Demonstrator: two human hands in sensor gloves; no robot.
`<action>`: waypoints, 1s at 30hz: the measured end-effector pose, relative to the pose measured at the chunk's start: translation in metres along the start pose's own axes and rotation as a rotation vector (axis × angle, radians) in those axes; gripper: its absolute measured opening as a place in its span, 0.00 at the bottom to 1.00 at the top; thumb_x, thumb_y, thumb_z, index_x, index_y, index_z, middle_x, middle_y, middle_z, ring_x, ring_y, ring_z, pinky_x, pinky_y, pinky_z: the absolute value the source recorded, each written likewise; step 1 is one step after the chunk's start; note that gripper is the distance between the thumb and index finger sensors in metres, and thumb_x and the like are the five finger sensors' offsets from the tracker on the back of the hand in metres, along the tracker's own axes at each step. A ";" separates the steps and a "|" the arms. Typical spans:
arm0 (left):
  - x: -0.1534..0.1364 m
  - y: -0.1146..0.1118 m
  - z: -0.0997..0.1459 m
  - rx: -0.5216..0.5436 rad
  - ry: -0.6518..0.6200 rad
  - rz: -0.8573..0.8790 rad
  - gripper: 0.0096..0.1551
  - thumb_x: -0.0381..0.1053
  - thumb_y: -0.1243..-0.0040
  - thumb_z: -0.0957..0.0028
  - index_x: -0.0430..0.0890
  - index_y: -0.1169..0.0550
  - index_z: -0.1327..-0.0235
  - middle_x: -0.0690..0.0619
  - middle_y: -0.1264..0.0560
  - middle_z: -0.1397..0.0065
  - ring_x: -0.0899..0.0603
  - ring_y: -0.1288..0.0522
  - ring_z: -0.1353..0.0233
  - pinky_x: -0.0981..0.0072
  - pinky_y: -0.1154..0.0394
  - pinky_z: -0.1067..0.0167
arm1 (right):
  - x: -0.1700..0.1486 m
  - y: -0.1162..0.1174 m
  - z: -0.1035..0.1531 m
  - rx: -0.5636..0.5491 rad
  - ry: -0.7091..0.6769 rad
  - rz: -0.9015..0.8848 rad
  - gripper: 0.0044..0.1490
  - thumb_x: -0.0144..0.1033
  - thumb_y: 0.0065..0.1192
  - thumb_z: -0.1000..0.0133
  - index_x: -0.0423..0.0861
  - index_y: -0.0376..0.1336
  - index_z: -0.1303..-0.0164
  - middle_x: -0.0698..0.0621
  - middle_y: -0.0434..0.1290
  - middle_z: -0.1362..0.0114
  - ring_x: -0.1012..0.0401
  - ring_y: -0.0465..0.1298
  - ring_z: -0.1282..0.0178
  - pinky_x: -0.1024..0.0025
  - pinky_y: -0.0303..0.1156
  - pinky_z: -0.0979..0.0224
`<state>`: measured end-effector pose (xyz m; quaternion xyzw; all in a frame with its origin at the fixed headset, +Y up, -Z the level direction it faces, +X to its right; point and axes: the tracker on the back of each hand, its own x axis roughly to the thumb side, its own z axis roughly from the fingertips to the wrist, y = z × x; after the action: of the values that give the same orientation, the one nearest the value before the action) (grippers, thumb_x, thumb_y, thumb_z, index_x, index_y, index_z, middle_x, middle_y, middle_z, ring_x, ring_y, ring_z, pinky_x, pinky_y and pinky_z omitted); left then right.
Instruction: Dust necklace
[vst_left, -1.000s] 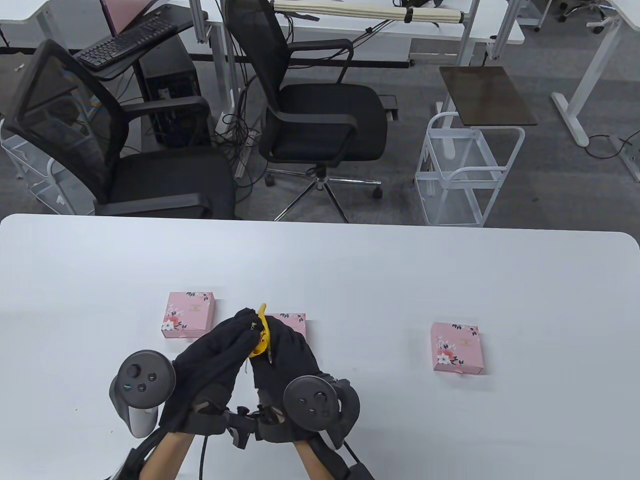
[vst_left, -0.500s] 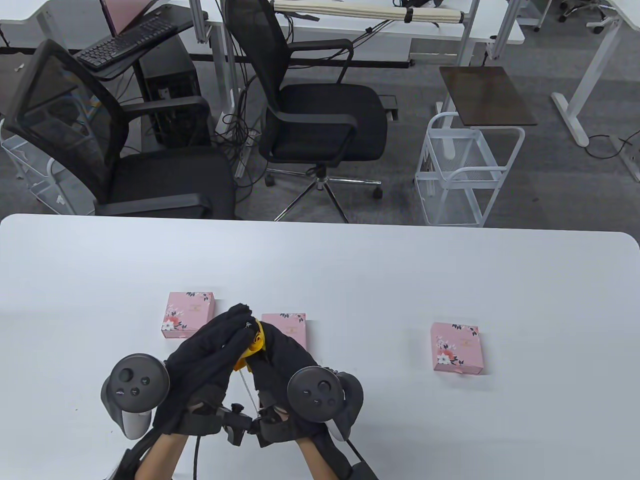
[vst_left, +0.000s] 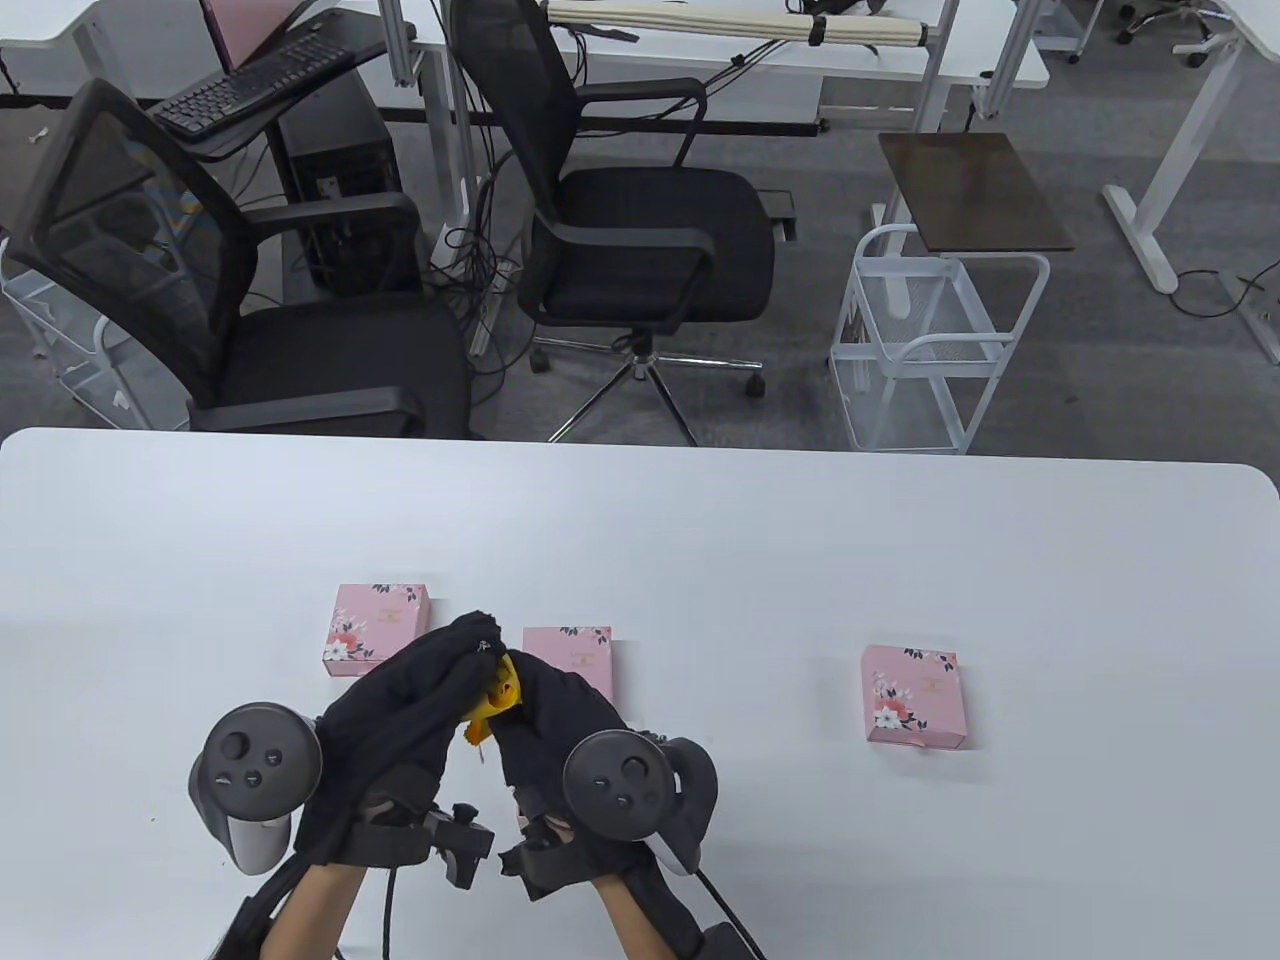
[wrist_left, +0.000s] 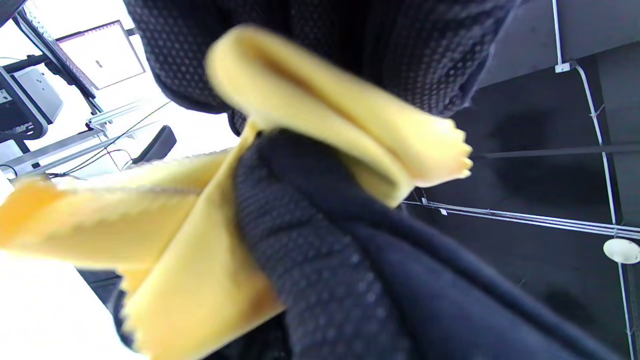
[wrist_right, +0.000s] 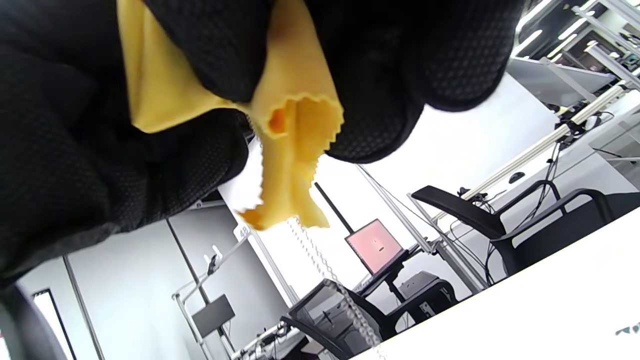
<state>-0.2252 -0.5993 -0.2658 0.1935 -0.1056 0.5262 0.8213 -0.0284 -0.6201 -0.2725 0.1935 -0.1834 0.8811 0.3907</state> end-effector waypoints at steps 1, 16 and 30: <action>0.000 0.000 0.000 -0.002 -0.002 0.007 0.19 0.58 0.32 0.43 0.54 0.13 0.43 0.51 0.15 0.33 0.43 0.18 0.33 0.47 0.21 0.39 | 0.000 0.001 0.000 0.011 0.000 -0.003 0.24 0.33 0.63 0.34 0.38 0.66 0.30 0.38 0.78 0.35 0.44 0.81 0.44 0.47 0.74 0.37; 0.001 0.007 -0.001 0.000 -0.010 0.050 0.19 0.59 0.32 0.42 0.55 0.14 0.42 0.52 0.14 0.34 0.44 0.18 0.33 0.48 0.21 0.39 | -0.007 0.007 -0.001 0.047 0.035 -0.102 0.23 0.35 0.66 0.34 0.42 0.67 0.31 0.39 0.78 0.35 0.45 0.80 0.43 0.48 0.74 0.36; -0.001 0.009 -0.002 -0.001 -0.007 0.068 0.19 0.58 0.32 0.42 0.55 0.14 0.42 0.52 0.15 0.33 0.44 0.19 0.32 0.48 0.21 0.38 | -0.013 0.013 -0.004 0.155 0.051 -0.190 0.28 0.36 0.63 0.34 0.40 0.64 0.26 0.37 0.75 0.30 0.42 0.78 0.38 0.45 0.72 0.33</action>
<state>-0.2337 -0.5957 -0.2660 0.1913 -0.1154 0.5529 0.8027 -0.0307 -0.6341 -0.2841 0.2170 -0.0854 0.8564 0.4607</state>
